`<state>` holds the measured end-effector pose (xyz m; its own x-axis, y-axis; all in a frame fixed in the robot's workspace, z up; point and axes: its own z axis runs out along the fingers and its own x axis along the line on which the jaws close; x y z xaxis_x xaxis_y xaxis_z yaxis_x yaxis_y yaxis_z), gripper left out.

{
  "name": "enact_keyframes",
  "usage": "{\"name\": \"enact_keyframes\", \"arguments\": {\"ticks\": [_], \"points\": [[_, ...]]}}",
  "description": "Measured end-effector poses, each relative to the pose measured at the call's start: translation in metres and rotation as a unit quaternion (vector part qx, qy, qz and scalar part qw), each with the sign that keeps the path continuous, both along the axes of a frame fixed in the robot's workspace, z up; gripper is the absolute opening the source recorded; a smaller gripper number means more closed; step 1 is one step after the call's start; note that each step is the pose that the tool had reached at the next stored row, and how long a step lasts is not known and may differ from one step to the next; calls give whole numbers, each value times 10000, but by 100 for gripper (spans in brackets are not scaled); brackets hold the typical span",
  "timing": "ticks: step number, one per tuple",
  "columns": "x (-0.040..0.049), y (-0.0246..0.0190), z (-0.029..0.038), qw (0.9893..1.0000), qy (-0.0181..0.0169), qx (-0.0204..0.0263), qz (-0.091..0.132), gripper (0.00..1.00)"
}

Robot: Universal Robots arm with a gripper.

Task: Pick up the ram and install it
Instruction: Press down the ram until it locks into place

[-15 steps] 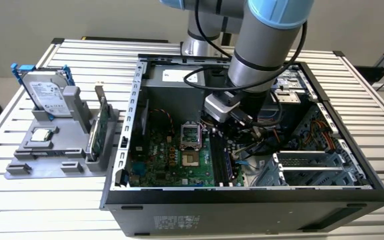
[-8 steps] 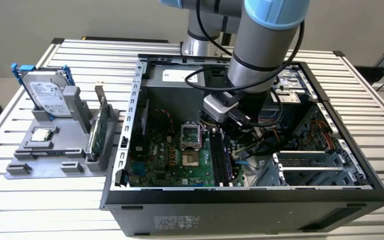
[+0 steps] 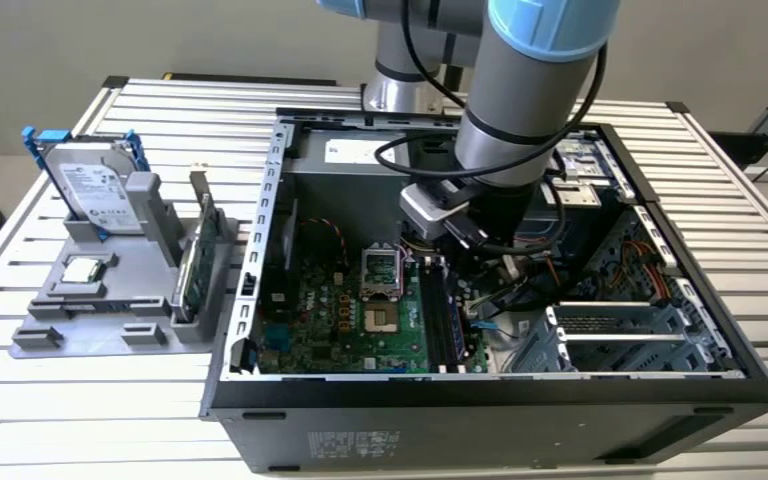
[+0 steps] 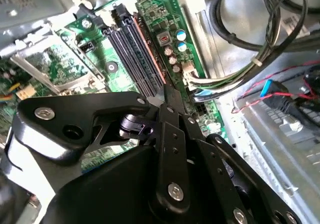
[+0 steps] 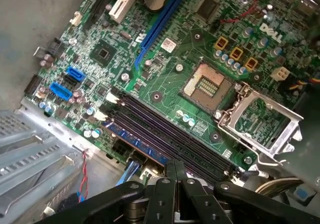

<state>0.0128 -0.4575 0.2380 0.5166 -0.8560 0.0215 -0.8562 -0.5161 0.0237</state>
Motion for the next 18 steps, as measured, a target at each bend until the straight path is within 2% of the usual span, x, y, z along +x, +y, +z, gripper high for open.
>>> {"name": "enact_keyframes", "arguments": {"ticks": [4,8,11,18], "points": [[0,0,-15,9993,0,0,-365,0],[0,0,-32,9973,0,0,-729,0],[0,0,-41,9950,0,-1,-998,0],[1,1,-48,9876,-1,0,-1567,0]]}}
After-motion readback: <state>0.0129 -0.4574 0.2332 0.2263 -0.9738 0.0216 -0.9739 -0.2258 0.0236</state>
